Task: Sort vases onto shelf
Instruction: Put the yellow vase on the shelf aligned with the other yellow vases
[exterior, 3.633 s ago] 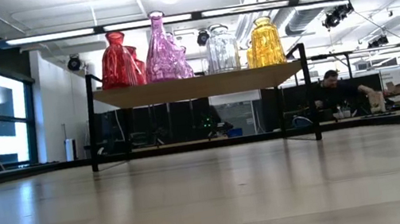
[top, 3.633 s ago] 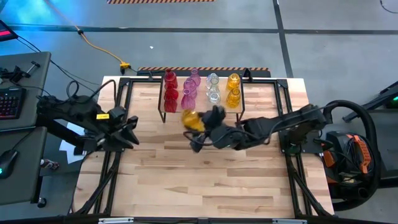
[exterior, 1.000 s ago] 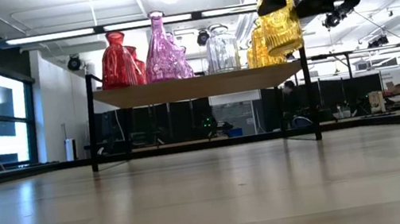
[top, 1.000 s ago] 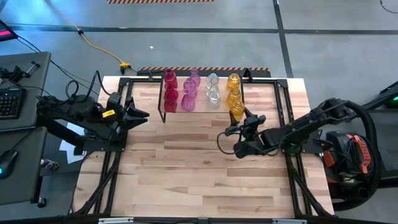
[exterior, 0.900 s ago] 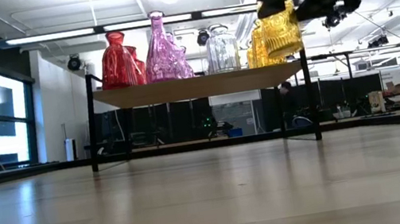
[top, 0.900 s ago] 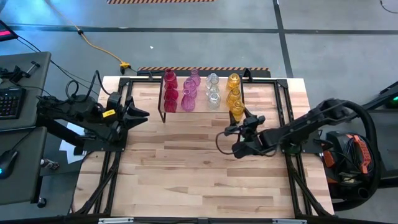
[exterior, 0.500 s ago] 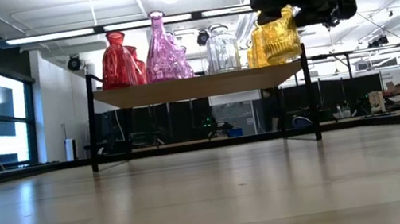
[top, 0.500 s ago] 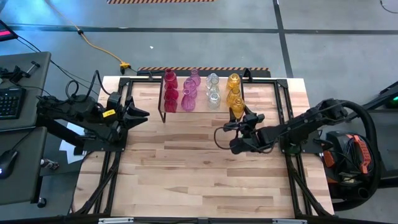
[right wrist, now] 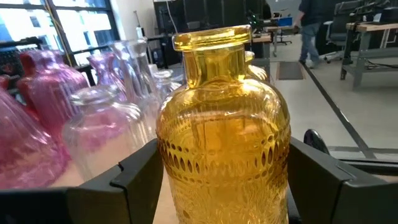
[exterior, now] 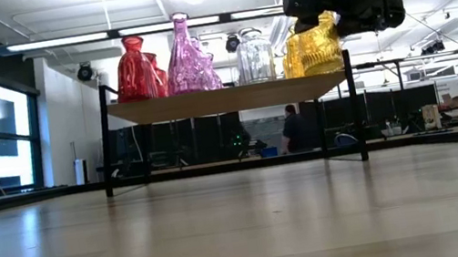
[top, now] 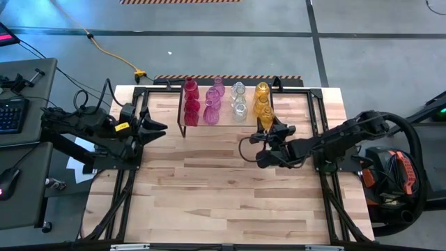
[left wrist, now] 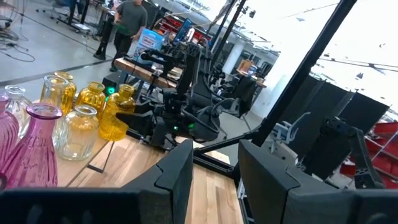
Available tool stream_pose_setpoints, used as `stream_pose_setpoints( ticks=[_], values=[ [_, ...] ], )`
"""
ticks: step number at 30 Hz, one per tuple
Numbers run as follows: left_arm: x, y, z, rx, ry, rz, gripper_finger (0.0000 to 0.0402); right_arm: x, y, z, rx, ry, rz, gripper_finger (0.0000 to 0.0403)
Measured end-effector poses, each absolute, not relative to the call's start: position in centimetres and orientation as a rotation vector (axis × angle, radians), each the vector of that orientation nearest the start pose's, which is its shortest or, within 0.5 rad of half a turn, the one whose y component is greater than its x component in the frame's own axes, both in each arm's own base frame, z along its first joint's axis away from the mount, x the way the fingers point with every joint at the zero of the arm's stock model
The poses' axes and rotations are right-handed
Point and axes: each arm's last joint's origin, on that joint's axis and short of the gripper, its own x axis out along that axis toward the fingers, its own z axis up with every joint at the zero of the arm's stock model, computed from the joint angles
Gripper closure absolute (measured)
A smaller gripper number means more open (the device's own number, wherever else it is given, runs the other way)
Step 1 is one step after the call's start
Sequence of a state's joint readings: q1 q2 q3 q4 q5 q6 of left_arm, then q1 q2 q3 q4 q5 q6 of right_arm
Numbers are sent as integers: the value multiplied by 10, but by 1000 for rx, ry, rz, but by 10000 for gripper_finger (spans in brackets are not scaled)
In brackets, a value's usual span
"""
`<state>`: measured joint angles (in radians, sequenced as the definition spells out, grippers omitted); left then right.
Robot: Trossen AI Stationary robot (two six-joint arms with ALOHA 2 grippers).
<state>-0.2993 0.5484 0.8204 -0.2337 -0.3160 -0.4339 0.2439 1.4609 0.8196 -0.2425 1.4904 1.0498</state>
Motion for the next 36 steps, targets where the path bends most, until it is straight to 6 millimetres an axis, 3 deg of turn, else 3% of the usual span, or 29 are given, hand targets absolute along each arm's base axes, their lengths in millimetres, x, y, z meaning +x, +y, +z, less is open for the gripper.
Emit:
stream_pose_setpoints(
  ticks=[29,36],
  values=[
    [108,-23,368,-452,-41,19,282,283,28,207,197,-40,-1293,148],
    [108,-23,368,-453,-42,19,282,284,22,207,203,-37,-1305,133]
  ],
)
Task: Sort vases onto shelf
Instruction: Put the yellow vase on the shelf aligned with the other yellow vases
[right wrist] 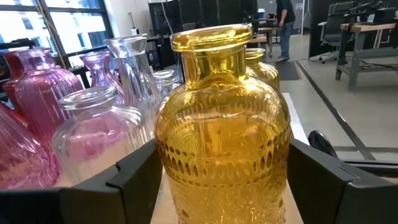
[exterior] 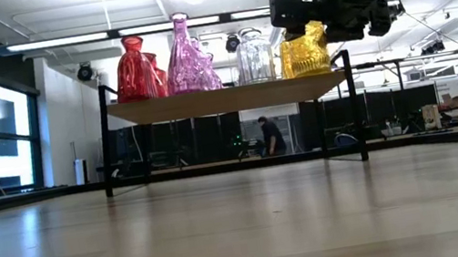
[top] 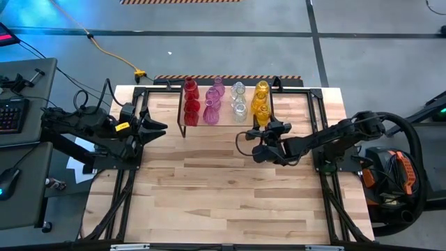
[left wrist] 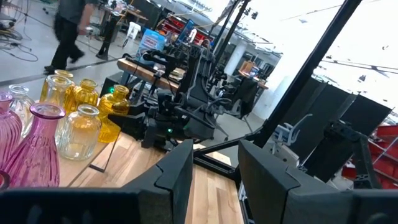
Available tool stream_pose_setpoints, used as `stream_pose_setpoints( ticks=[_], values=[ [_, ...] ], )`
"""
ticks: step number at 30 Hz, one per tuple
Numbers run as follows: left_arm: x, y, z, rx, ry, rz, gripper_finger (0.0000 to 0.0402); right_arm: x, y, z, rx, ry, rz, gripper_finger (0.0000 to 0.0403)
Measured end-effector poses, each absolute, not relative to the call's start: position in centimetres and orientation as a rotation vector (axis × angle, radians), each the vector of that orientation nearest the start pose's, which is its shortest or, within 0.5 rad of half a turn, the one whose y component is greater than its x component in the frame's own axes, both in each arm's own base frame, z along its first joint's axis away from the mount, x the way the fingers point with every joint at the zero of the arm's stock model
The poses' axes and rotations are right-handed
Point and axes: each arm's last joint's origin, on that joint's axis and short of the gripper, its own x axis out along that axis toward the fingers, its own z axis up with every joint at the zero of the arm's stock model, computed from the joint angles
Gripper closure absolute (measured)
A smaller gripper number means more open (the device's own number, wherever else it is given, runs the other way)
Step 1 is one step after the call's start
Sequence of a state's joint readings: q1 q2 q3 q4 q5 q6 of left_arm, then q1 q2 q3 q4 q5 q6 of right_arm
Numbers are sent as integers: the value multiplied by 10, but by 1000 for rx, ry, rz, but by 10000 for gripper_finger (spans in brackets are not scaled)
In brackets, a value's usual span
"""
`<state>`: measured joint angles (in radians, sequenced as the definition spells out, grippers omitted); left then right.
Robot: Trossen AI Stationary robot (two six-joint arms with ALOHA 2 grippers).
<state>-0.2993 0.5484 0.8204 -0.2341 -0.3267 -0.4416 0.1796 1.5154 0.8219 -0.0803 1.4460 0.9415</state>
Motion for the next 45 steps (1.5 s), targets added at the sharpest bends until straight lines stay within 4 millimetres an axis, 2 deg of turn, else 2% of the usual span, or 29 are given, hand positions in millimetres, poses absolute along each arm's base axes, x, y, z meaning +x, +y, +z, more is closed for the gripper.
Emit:
stream_pose_setpoints(
  ticks=[8,31,45],
  values=[
    [108,-23,368,-454,-41,19,282,284,16,207,200,-31,-1323,130],
    [108,-23,368,-454,-42,19,282,284,14,205,181,0,-1320,127],
    [108,-23,368,-455,-41,19,282,293,4,211,190,47,-1275,127]
  ],
)
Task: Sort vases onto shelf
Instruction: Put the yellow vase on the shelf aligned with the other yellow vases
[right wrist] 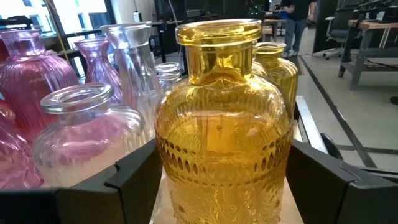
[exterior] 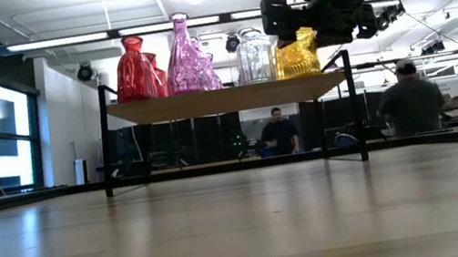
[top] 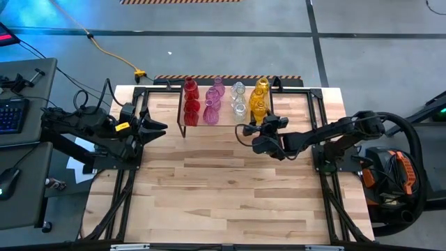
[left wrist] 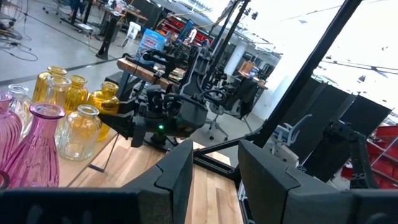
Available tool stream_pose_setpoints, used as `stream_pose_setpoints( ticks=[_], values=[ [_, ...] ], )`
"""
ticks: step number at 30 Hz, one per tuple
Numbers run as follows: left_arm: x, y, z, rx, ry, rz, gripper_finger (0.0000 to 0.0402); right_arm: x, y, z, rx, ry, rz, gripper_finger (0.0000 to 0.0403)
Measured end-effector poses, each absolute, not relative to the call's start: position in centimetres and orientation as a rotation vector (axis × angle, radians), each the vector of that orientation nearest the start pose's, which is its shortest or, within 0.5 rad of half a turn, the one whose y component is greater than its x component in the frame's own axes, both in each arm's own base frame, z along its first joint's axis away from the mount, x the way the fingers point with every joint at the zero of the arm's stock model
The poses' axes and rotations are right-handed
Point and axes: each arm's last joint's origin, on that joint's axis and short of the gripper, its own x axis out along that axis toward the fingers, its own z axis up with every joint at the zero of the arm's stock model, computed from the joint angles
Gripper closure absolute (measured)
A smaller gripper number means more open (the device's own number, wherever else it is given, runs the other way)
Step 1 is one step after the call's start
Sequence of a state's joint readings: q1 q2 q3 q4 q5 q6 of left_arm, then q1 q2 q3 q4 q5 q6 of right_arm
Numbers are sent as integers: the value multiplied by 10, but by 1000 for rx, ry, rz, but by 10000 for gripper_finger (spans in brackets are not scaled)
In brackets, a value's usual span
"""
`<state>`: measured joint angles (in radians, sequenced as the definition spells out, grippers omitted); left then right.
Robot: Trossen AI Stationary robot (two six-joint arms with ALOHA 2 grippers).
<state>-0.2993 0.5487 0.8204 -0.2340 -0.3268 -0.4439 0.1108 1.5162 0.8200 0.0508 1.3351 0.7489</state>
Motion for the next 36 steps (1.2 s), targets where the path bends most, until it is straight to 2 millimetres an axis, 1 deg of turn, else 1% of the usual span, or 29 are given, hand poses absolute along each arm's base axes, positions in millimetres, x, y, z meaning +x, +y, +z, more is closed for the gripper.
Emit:
stream_pose_setpoints(
  ticks=[5,25,34,36],
  values=[
    [108,-23,368,-479,-42,19,282,293,4,211,181,54,-1274,127],
    [108,-23,368,-479,-41,19,282,293,5,211,180,79,-1247,127],
    [108,-23,366,-342,-19,24,282,294,5,211,182,88,-1235,124],
    [104,-22,365,-308,-3,23,282,294,6,211,183,88,-1235,118]
  ],
)
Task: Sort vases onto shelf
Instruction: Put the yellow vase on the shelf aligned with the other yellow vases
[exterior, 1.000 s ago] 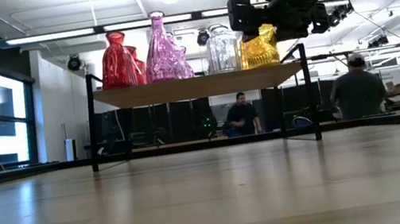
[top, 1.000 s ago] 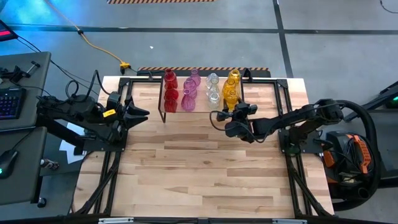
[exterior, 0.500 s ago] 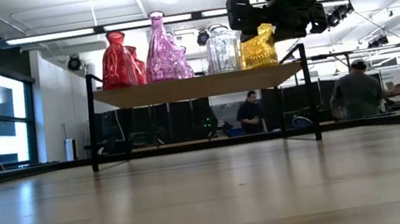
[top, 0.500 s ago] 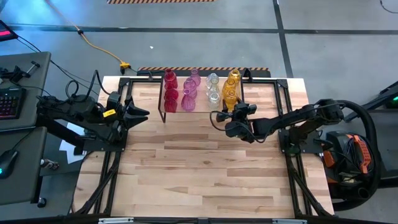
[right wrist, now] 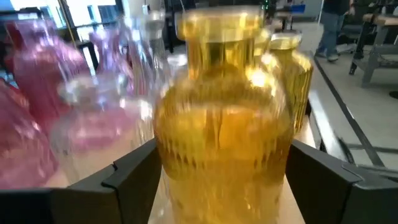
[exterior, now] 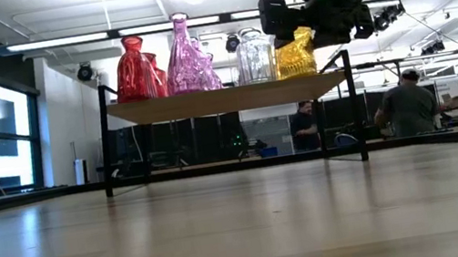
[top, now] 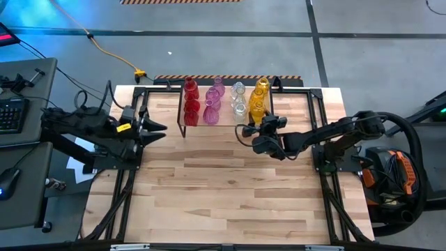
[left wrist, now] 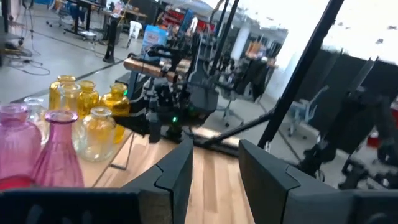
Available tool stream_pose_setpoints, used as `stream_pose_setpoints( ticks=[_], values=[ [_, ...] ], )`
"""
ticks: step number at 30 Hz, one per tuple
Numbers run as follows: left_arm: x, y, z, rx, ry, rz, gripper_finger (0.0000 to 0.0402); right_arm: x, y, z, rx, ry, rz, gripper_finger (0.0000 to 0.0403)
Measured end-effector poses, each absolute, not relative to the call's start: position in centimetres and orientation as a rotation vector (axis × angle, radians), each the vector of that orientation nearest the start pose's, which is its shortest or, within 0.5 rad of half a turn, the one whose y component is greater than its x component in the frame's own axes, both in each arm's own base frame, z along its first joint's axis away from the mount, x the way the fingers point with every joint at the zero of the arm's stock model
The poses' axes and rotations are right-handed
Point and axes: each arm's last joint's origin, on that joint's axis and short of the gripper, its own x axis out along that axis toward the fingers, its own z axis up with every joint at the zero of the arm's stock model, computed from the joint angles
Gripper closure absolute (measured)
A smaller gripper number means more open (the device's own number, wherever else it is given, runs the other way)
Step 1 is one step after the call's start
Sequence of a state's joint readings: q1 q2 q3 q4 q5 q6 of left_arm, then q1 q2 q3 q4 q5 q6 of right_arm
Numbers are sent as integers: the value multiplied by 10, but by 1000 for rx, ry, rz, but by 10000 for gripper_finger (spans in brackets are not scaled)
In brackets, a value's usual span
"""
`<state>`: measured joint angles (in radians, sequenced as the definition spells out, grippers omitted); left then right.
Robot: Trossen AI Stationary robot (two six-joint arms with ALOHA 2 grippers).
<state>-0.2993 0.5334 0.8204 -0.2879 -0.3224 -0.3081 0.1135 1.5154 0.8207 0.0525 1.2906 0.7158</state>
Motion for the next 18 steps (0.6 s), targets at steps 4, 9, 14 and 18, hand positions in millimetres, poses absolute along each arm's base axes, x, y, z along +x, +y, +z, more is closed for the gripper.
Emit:
stream_pose_setpoints(
  ticks=[4,9,14,18],
  values=[
    [79,-15,363,-306,-4,18,282,293,7,205,167,142,-1202,105],
    [43,-4,344,-362,-10,27,282,293,9,208,171,124,-1202,101],
    [31,1,325,-375,-39,43,282,292,10,210,169,107,-1215,101],
    [28,2,317,-369,-23,55,282,291,10,213,170,91,-1225,100]
  ],
)
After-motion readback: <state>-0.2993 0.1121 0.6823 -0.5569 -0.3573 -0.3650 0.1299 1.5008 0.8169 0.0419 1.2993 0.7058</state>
